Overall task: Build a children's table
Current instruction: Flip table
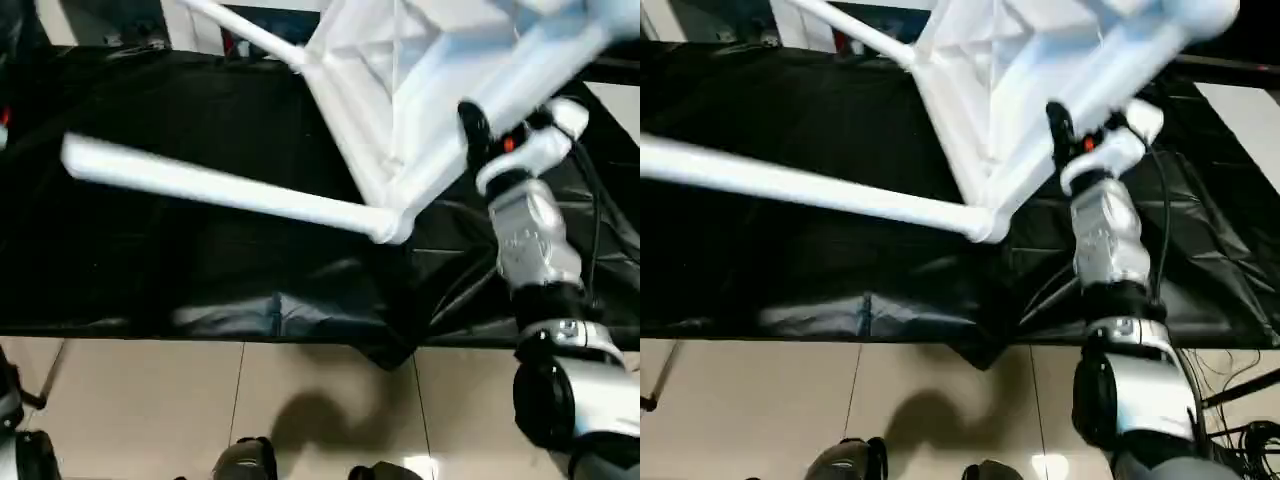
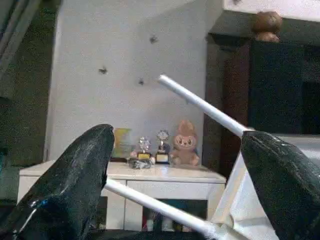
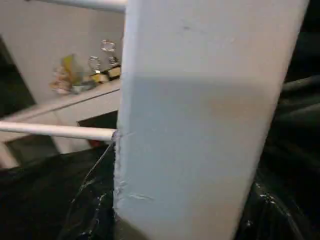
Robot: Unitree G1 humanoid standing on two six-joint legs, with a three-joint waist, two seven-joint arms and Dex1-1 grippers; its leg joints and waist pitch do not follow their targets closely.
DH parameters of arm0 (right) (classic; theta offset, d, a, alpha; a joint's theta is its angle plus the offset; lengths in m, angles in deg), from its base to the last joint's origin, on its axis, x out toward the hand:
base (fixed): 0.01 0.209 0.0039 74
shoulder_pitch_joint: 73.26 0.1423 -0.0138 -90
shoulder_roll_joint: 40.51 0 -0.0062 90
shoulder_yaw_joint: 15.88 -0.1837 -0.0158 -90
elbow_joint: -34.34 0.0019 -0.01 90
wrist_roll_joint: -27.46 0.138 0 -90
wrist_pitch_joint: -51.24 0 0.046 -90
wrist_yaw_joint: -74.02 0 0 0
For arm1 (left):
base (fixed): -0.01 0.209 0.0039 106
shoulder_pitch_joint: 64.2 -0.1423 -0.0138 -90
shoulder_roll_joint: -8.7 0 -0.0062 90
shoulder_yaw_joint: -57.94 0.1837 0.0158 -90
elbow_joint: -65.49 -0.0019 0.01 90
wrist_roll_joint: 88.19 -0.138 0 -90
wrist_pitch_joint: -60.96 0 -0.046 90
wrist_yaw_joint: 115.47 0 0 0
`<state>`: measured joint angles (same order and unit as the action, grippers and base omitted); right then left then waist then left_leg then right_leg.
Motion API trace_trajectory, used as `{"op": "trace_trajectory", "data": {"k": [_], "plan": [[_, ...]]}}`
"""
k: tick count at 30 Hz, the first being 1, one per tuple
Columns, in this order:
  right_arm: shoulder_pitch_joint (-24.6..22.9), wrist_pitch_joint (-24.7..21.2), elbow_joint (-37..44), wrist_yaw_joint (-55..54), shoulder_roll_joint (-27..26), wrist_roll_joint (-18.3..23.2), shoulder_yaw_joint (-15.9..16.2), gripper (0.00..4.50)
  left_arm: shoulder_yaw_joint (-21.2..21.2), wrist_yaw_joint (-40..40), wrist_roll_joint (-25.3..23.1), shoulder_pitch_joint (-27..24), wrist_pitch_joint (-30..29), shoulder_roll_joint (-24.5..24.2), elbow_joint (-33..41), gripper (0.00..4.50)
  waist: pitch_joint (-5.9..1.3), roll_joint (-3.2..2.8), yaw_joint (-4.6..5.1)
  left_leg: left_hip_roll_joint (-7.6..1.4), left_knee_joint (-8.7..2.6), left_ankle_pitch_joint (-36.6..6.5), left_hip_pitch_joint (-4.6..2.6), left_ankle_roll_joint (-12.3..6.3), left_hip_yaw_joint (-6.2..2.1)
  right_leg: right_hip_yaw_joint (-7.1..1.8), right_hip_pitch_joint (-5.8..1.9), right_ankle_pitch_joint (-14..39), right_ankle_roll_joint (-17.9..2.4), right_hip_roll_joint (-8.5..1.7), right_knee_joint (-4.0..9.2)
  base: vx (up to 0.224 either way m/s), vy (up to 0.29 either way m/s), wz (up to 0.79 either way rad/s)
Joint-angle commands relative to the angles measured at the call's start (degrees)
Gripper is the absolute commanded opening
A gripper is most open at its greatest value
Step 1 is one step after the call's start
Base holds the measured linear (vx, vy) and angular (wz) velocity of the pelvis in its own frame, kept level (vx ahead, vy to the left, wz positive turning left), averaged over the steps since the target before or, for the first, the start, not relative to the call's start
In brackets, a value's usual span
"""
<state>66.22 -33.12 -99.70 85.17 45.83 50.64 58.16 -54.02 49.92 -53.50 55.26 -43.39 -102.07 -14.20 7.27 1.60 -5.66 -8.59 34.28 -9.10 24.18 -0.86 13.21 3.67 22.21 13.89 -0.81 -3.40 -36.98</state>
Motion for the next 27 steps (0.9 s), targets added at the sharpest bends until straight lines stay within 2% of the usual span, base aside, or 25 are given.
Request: {"op": "trace_trajectory", "data": {"k": [1, 4, 5, 7, 8, 9, 11, 12, 14, 15, 16, 19, 22, 23, 24, 27], "plan": [[-0.2, 2.2, 1.7, -4.7, 2.8, -4.2, -0.3, 1.68, 3.7, -2.2, -1.7, -0.9, -3.7, -1.1, 2.5, 4.50, -4.62, -0.62, 0.55, -5.44, -4.03, -6.9, -3.82, 3.28, -2.64, -3.69, -0.67, 1.3, -11.5, -5.57, 3.59, 0.000, 0.000, 0.00], [-0.9, 2.6, 4.1, -7.7, 3.1, -7.8, 1.5, 1.62, 11.7, -7.4, -2.0, -5.3, -12.1, -5.1, 6.9, 4.50, -4.50, -0.30, 0.52, -5.29, -4.21, -7.9, -3.46, 4.48, -2.72, -3.77, -0.79, 3.6, -9.7, -5.67, 3.65, 0.000, 0.000, 0.00], [-0.9, 2.6, 4.1, -7.7, 3.1, -7.8, 1.5, 1.59, 11.7, -7.4, -2.0, -5.3, -12.1, -5.1, 6.9, 4.50, -4.50, -0.29, 0.51, -5.16, -4.11, -7.8, -3.42, 4.70, -2.71, -3.83, -0.76, 3.6, -9.2, -5.63, 3.69, 0.000, 0.000, 0.00], [-1.3, 2.0, 5.7, -8.3, 2.6, -9.2, 2.6, 1.54, 16.2, -10.5, -1.7, -8.2, -14.1, -6.2, 9.0, 4.50, -4.56, -0.09, 0.69, -5.05, -4.12, -7.3, -3.16, 4.59, -2.71, -3.88, -0.93, 3.0, -8.8, -5.61, 3.66, 0.000, 0.000, 0.00], [-1.3, 2.0, 5.7, -8.3, 2.6, -9.2, 2.6, 1.54, 16.2, -10.5, -1.7, -8.2, -14.1, -6.2, 9.0, 4.50, -4.61, -0.08, 0.71, -5.03, -4.03, -7.0, -3.07, 4.37, -2.76, -3.90, -1.04, 2.2, -8.8, -5.61, 3.56, 0.000, 0.000, 0.00], [-1.5, 1.4, 6.9, -8.9, 1.8, -10.3, 3.5, 1.50, 19.3, -11.3, -1.8, -9.9, -15.2, -5.8, 9.8, 4.50, -4.76, -0.07, 1.01, -4.92, -3.88, -5.6, -2.88, 3.68, -2.76, -3.90, -1.23, -0.3, -9.0, -5.51, 3.34, 0.000, 0.000, 0.00], [-1.6, 1.2, 7.1, -9.1, 1.5, -10.6, 3.8, 1.49, 20.1, -11.2, -1.8, -10.3, -15.8, -5.7, 10.0, 4.50, -4.95, -0.12, 1.10, -4.91, -3.68, -4.4, -2.87, 2.95, -2.78, -3.89, -1.31, -2.8, -9.3, -5.45, 3.11, 0.000, 0.000, 0.00], [-1.6, 1.2, 7.1, -9.1, 1.5, -10.6, 3.8, 1.49, 20.1, -11.2, -1.8, -10.3, -15.8, -5.7, 10.0, 4.50, -5.20, -0.11, 1.22, -4.75, -3.34, -1.7, -2.64, 1.38, -2.74, -3.83, -1.46, -7.8, -9.9, -5.13, 2.61, 0.000, 0.000, 0.00], [-1.7, 1.0, 7.5, -10.4, 1.2, -11.3, 4.1, 1.49, 20.6, -11.0, -2.1, -10.2, -16.2, -5.5, 10.1, 4.50, -5.30, -0.14, 1.24, -4.65, -3.10, 0.0, -2.53, 0.07, -2.70, -3.75, -1.47, -10.9, -10.3, -4.94, 2.37, 0.000, 0.000, 0.00], [-2.1, -0.1, 9.5, -14.4, -0.7, -13.5, 5.5, 1.49, 22.3, -11.8, -2.7, -9.7, -17.4, -5.1, 10.5, 4.50, -5.30, -0.11, 1.24, -4.63, -3.03, 0.0, -2.54, -0.23, -2.68, -3.73, -1.44, -11.2, -10.3, -4.87, 2.34, 0.000, 0.000, 0.00], [-2.1, -0.1, 9.5, -14.4, -0.7, -13.5, 5.5, 1.49, 22.3, -11.8, -2.7, -9.7, -17.4, -5.1, 10.5, 4.50, -5.25, -0.13, 1.26, -4.74, -3.09, 0.5, -2.53, -0.40, -2.66, -3.72, -1.27, -10.9, -10.4, -4.80, 2.30, 0.000, 0.000, 0.00], [-2.9, -0.6, 11.7, -19.1, -3.7, -15.4, 6.6, 1.46, 25.4, -13.8, -3.7, -9.1, -18.2, -5.3, 11.6, 4.50, -5.28, -0.23, 1.32, -4.82, -3.23, -0.2, -2.74, 0.22, -2.71, -3.67, -1.15, -8.8, -10.1, -4.93, 2.35, 0.000, 0.000, 0.00], [-4.1, -0.5, 13.5, -23.4, -7.4, -17.7, 7.8, 1.45, 29.2, -15.4, -5.0, -8.9, -18.7, -4.8, 12.3, 4.50, -5.22, -0.51, 1.69, -4.92, -3.46, -1.9, -2.99, 2.00, -2.75, -3.61, -0.98, -6.8, -9.4, -4.81, 2.49, 0.000, 0.000, 0.00], [-4.1, -0.5, 13.5, -23.4, -7.4, -17.7, 7.8, 1.45, 29.2, -15.4, -5.0, -8.9, -18.7, -4.8, 12.3, 4.50, -5.26, -0.47, 1.77, -4.91, -3.49, -1.9, -2.95, 2.43, -2.79, -3.63, -1.06, -6.8, -9.2, -4.84, 2.37, 0.000, 0.000, 0.00], [-4.4, -0.4, 13.9, -24.7, -8.9, -18.8, 8.5, 1.45, 30.8, -16.1, -5.4, -8.9, -19.3, -4.6, 12.4, 4.50, -5.34, -0.58, 1.94, -4.77, -3.53, -2.7, -2.94, 3.25, -2.76, -3.65, -1.07, -7.0, -8.8, -4.89, 2.41, 0.000, 0.000, 0.00], [-4.7, -0.1, 13.8, -24.8, -11.5, -19.6, 10.5, 1.45, 34.1, -16.5, -7.4, -8.2, -19.3, -3.6, 11.8, 4.50, -5.42, -0.76, 2.24, -4.79, -3.65, -3.7, -2.85, 4.08, -2.94, -3.67, -1.22, -7.3, -8.2, -4.86, 2.38, 0.000, 0.000, 0.00]]}}
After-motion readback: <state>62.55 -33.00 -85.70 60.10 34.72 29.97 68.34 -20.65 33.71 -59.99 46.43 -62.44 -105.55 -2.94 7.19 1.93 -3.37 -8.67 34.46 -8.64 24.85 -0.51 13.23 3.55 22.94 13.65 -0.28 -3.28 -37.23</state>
